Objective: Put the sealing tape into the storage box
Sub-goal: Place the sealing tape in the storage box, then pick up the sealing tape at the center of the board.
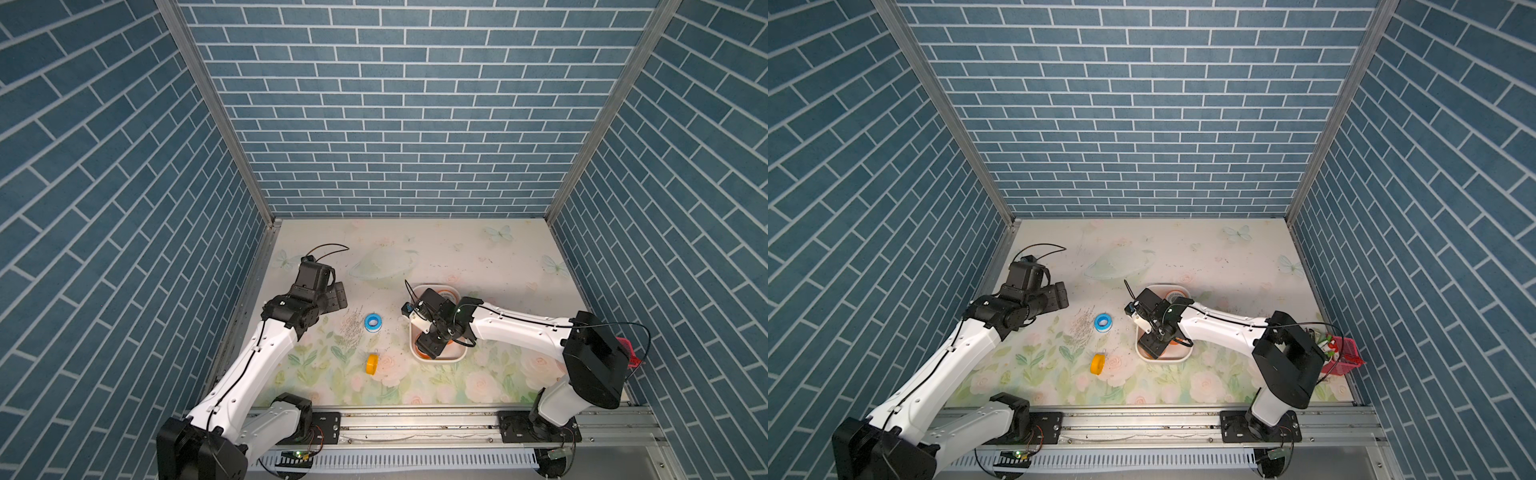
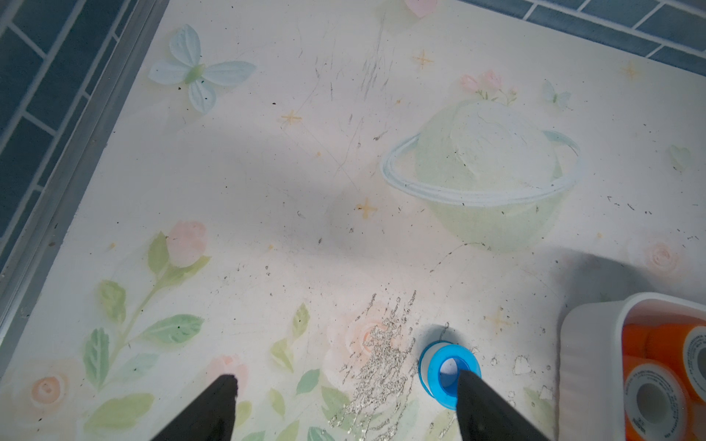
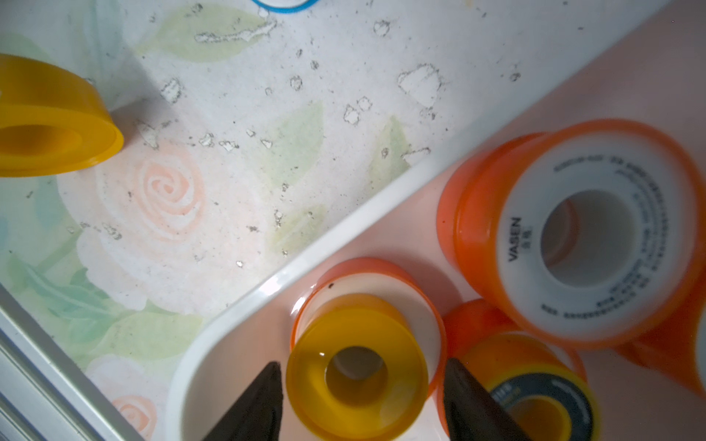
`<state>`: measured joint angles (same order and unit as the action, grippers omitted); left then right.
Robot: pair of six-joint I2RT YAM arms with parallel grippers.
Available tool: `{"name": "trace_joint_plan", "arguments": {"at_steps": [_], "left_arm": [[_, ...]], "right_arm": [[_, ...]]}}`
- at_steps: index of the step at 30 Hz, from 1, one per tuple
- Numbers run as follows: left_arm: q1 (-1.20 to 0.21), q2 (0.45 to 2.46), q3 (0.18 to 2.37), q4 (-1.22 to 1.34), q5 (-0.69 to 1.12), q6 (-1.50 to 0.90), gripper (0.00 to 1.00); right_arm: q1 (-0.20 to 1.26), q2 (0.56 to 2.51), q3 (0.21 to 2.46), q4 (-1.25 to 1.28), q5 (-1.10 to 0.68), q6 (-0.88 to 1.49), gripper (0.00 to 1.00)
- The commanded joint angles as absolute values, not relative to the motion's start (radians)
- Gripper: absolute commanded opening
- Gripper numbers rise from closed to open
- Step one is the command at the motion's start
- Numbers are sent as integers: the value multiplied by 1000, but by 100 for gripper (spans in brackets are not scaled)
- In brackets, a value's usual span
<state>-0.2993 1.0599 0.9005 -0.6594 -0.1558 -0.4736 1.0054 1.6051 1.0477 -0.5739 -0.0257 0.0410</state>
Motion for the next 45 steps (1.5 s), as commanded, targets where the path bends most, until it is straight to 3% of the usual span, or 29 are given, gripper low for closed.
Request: {"name": "trace_joint_plan", "arguments": {"at_steps": [1, 11, 24, 32, 38, 45], "left_arm": [[-290, 1059, 885, -658, -159, -465, 93], [-305, 1071, 887, -623, -49, -492, 93], [-671, 1304, 847, -540, -218, -675, 94], [-701, 1464, 847, -446, -216, -683, 100], [-697, 1557, 838, -400, -215, -685, 98], [-688, 1623, 849, -370, -200, -682, 88]], "right_arm": [[1008, 1535, 1055, -559, 7, 58, 68], [963, 1229, 899, -301, 251, 150, 67], [812, 712, 456, -9, 515, 300, 77], [810, 636, 340, 5, 554, 335, 81], [809, 624, 289, 37, 548, 344, 81], [810, 655, 257, 70, 538, 354, 80]]}}
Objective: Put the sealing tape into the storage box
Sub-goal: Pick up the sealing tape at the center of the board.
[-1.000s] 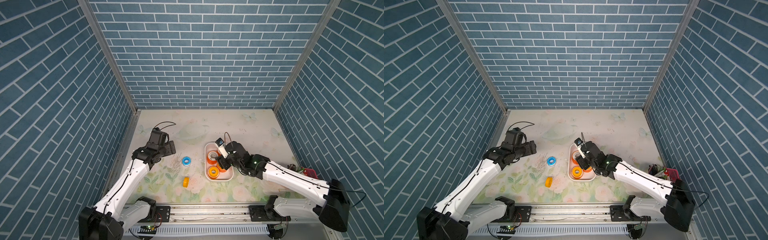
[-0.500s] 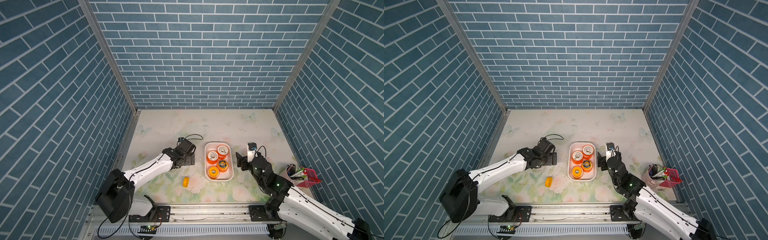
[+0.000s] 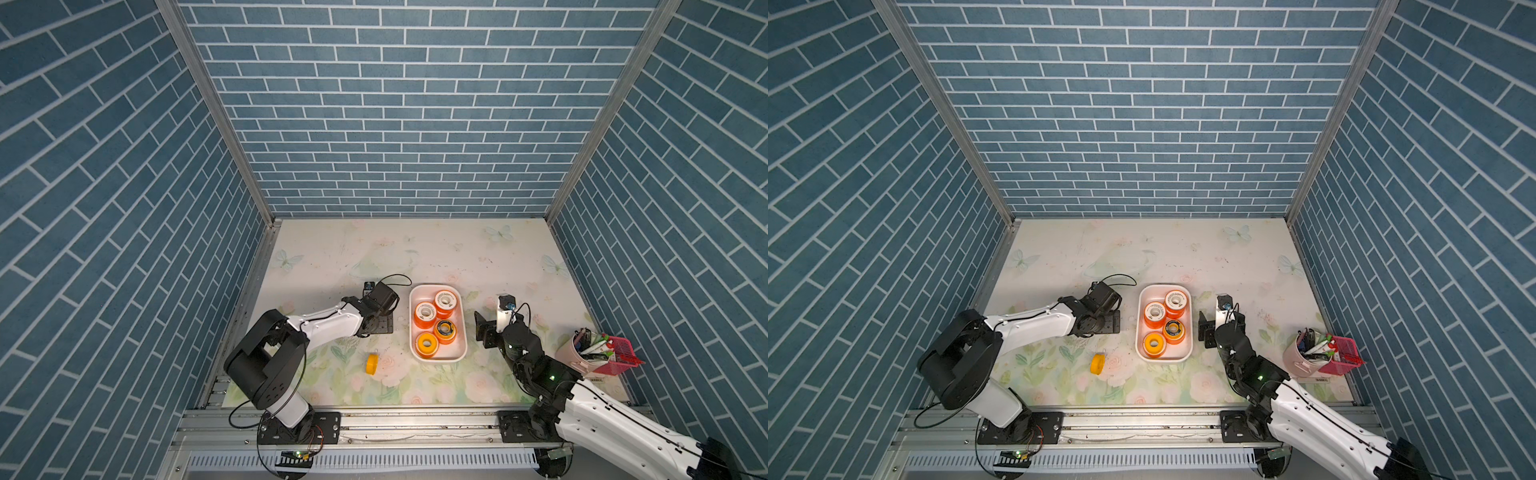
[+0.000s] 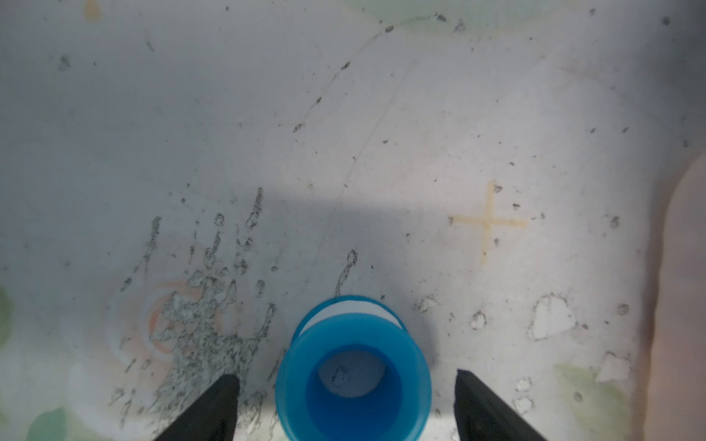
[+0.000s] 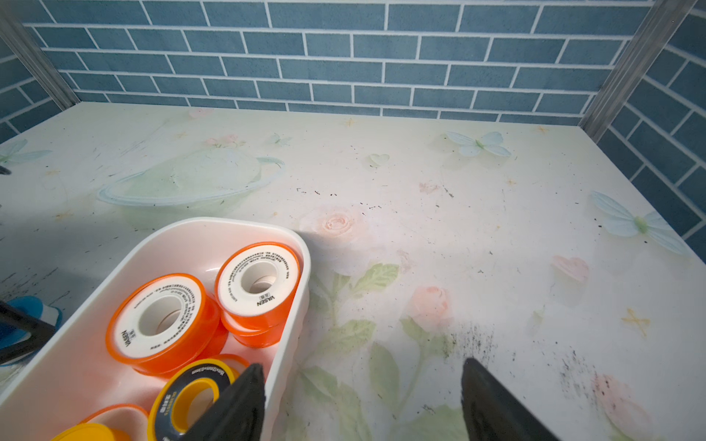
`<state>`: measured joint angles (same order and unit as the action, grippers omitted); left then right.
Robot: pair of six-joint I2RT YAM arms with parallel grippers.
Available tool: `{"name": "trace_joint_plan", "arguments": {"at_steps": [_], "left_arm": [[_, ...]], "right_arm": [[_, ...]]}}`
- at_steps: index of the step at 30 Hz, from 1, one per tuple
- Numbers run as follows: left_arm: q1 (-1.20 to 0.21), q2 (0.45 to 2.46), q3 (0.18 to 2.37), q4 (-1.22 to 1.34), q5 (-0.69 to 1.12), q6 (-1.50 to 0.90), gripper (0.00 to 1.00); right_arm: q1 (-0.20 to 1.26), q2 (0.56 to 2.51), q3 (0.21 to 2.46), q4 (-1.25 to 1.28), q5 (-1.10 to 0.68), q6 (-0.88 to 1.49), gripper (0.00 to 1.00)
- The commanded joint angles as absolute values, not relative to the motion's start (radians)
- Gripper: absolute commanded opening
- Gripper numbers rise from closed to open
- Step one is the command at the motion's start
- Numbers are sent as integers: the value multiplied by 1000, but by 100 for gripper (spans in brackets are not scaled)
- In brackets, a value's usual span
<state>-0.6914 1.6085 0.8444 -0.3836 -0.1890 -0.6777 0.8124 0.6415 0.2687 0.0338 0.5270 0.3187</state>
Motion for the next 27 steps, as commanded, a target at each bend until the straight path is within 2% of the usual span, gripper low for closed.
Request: {"name": "trace_joint_plan", "arguments": {"at_steps": [1, 16, 20, 27], "left_arm": [[-688, 1629, 850, -367, -201, -681, 87], [-686, 1637, 873, -389, -210, -670, 61], [-687, 1590, 898, -428, -215, -672, 57], [-719, 1531, 1030, -522, -212, -665, 57]], "right_arm": [[809, 663, 259, 67, 538, 354, 80], [810, 661, 241, 78, 537, 356, 80], [810, 663, 236, 80, 537, 359, 80], [810, 665, 232, 84, 535, 360, 80]]}}
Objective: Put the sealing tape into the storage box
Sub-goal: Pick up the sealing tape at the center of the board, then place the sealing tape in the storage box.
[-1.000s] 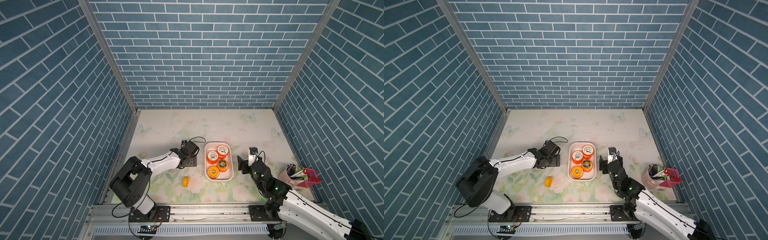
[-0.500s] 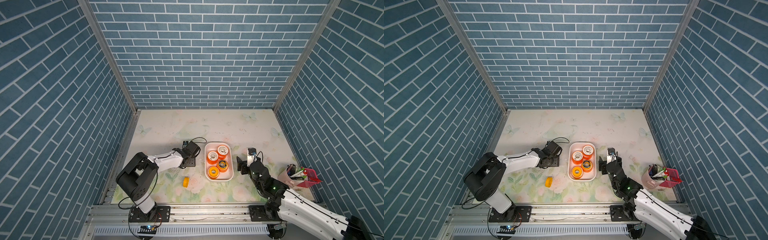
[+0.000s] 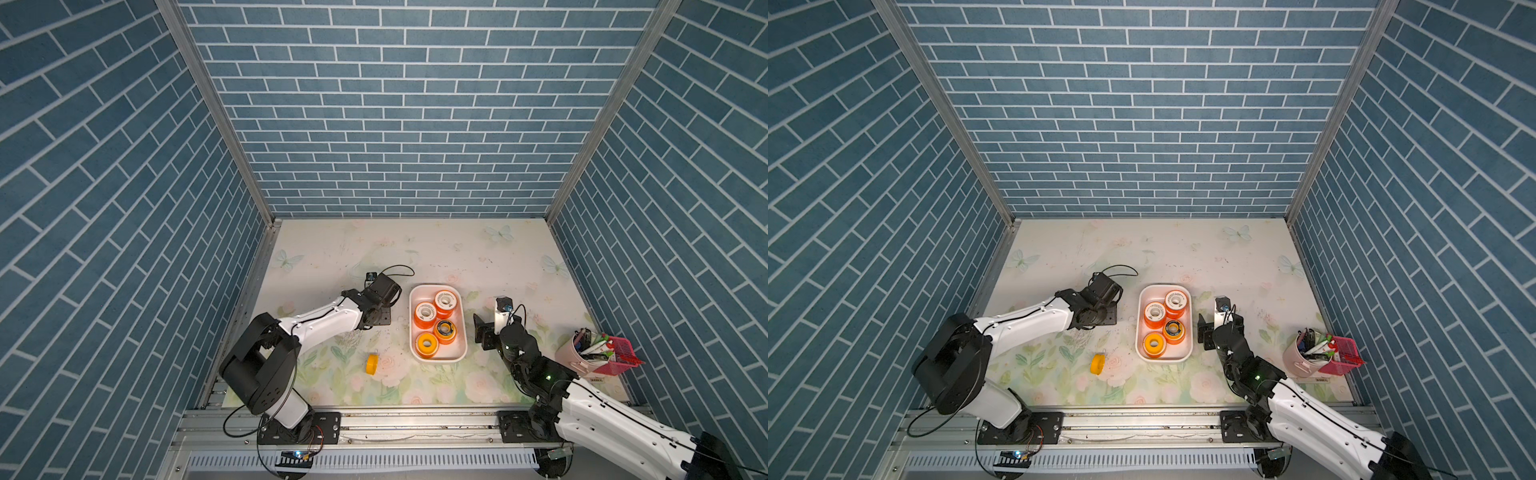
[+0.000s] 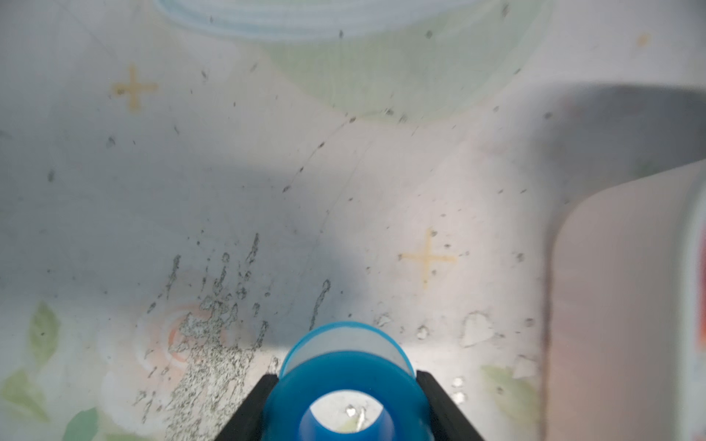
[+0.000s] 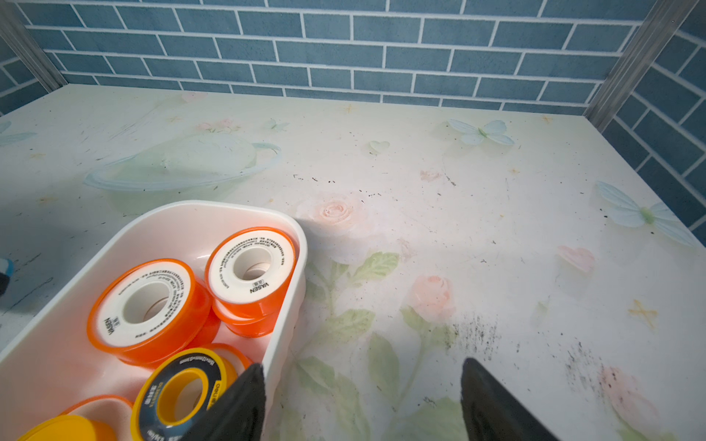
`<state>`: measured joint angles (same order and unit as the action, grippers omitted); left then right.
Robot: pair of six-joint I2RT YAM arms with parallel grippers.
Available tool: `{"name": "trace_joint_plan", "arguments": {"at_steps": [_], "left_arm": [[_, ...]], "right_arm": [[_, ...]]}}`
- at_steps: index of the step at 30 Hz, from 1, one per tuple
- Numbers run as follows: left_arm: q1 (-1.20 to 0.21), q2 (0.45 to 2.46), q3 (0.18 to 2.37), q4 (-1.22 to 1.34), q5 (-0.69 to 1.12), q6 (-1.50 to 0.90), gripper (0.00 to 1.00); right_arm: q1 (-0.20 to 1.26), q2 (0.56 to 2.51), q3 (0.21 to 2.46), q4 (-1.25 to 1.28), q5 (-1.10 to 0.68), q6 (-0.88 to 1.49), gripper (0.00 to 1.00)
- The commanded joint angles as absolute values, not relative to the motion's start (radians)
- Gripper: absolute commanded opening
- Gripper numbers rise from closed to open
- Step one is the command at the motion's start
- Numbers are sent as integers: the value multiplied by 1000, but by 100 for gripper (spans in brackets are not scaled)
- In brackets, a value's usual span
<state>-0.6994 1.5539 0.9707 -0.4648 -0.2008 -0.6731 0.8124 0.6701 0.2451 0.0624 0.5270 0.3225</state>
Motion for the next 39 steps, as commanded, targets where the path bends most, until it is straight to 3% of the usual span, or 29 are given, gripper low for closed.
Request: {"name": "trace_joint_plan", "arguments": {"at_steps": [1, 18, 25, 39], "left_arm": [[-732, 1536, 1068, -537, -211, -663, 57], [-942, 2089, 1832, -721, -163, -598, 57], [-967, 2202, 1911, -744, -160, -592, 58], [-967, 2230, 1895, -748, -194, -592, 62]], "right_arm": [[810, 666, 230, 86, 535, 361, 80], [809, 587, 196, 76, 553, 376, 80], [810, 614, 205, 80, 553, 376, 80], [810, 610, 203, 80, 551, 375, 80]]}}
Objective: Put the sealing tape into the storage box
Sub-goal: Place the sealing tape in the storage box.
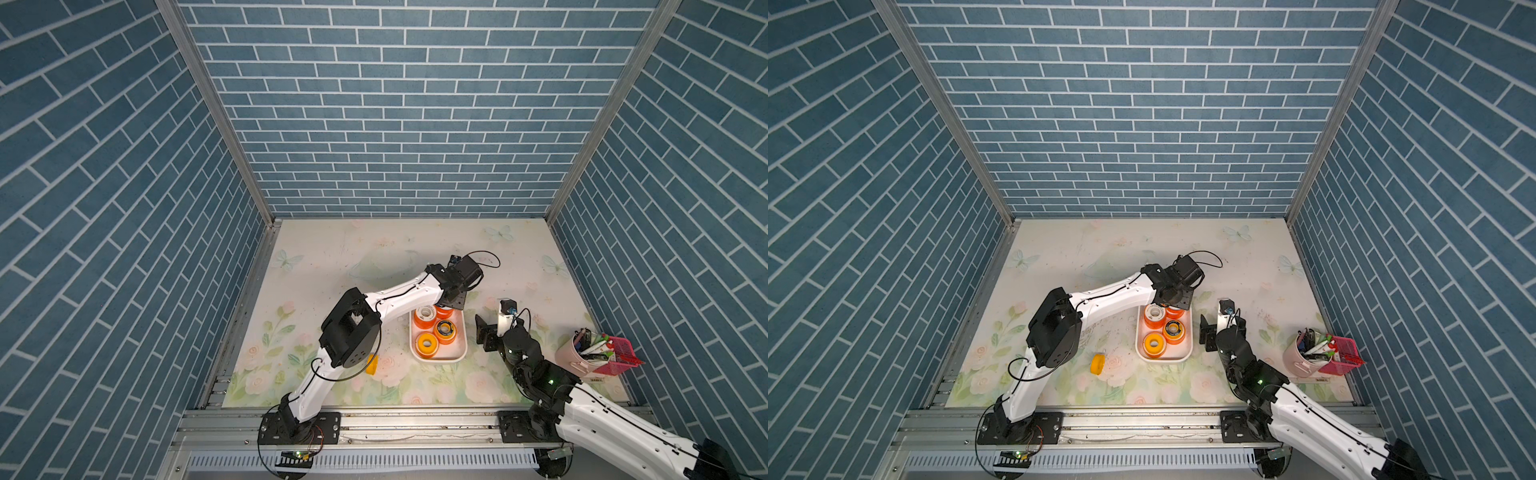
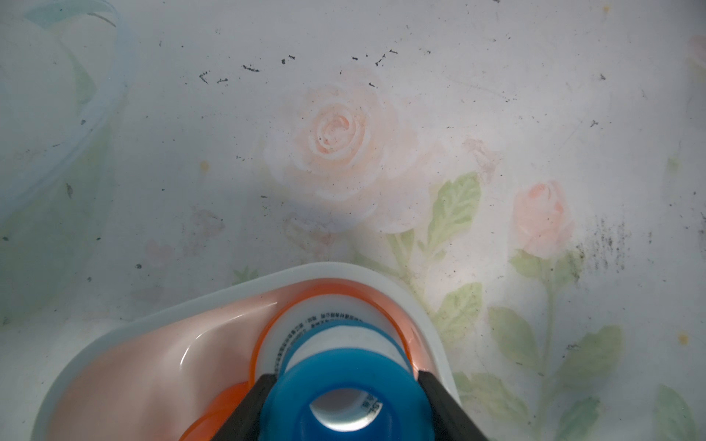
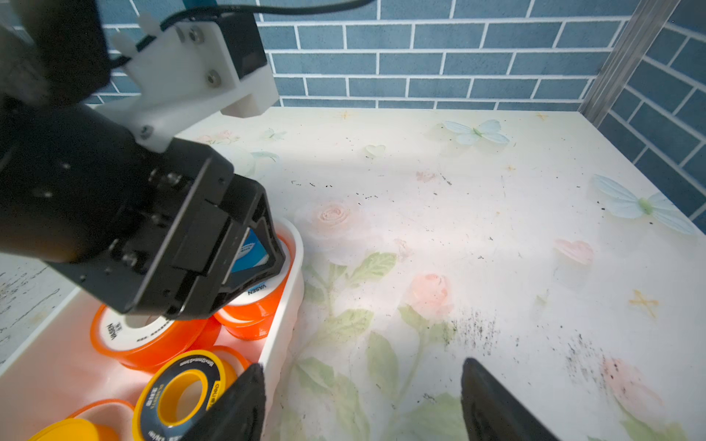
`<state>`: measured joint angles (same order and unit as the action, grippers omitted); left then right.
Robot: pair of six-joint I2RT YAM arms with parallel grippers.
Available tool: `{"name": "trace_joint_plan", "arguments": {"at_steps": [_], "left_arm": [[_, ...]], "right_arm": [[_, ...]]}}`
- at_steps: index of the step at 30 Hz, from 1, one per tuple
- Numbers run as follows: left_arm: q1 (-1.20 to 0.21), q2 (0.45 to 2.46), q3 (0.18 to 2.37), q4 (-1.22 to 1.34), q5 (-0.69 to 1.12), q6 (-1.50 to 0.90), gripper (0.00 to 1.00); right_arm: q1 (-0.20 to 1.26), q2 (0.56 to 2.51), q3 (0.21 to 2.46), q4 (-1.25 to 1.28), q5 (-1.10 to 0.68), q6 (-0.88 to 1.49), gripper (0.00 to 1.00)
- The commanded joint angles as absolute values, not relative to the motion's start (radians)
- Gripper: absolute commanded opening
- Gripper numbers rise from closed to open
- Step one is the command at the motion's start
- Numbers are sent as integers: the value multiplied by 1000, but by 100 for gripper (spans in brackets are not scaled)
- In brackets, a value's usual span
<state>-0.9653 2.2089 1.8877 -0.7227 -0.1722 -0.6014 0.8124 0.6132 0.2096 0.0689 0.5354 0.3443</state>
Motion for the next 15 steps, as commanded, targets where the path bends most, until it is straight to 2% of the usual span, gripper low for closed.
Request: {"name": "trace_joint_plan", "arguments": {"at_steps": [1, 9, 15], "left_arm": [[-968, 2232, 1895, -749, -193, -592, 63], [-965, 2229, 1899, -748, -199, -594, 72], [-965, 2204, 1889, -747, -215, -592, 72]], "right_arm": [[810, 610, 203, 80, 550, 375, 80], [810, 614, 204, 81, 548, 374, 80], [810, 615, 204, 81, 548, 375, 80]]}}
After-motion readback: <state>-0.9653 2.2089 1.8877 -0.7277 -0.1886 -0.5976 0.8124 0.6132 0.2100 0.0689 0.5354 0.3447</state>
